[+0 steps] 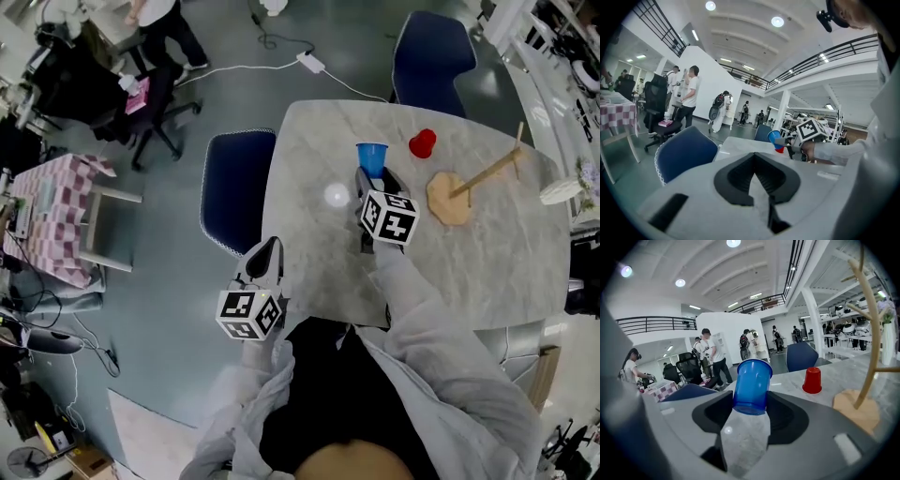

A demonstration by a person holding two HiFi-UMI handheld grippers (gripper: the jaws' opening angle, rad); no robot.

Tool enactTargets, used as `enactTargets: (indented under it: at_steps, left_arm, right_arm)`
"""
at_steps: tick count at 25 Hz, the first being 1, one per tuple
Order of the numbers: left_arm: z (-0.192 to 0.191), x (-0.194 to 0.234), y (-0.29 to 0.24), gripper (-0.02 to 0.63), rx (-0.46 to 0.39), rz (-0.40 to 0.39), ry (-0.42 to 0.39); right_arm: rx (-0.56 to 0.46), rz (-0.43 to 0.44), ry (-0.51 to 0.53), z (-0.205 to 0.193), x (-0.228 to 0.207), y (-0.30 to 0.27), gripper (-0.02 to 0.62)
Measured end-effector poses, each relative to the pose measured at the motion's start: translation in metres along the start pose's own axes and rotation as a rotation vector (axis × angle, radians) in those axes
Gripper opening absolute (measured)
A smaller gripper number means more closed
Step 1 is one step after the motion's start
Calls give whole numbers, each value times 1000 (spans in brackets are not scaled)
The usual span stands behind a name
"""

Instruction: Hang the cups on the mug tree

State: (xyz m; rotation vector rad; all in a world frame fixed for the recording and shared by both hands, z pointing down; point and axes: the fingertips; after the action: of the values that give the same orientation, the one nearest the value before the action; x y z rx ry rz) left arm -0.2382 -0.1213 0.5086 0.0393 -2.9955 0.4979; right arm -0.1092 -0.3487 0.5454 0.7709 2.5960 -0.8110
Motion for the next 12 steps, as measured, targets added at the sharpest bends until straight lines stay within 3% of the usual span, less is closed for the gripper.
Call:
enactTargets:
  at_steps: [7, 12]
  left_arm:
    - [9, -20, -4, 3, -20, -98, -20]
    - [10, -45, -13, 3, -23, -195, -37]
  right_arm:
    - [-34, 60, 74, 2, 16, 76, 235]
    - [-65, 38, 109, -1, 6, 131, 235]
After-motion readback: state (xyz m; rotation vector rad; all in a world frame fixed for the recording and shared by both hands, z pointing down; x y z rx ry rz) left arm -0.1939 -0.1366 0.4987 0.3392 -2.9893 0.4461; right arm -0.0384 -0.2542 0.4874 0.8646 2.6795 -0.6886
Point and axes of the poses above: the fingertips, and each gripper's own axes: y backward along the fingers, x to its left, z out of its top, and after that the axes turned 12 degrees about -y, right-handed
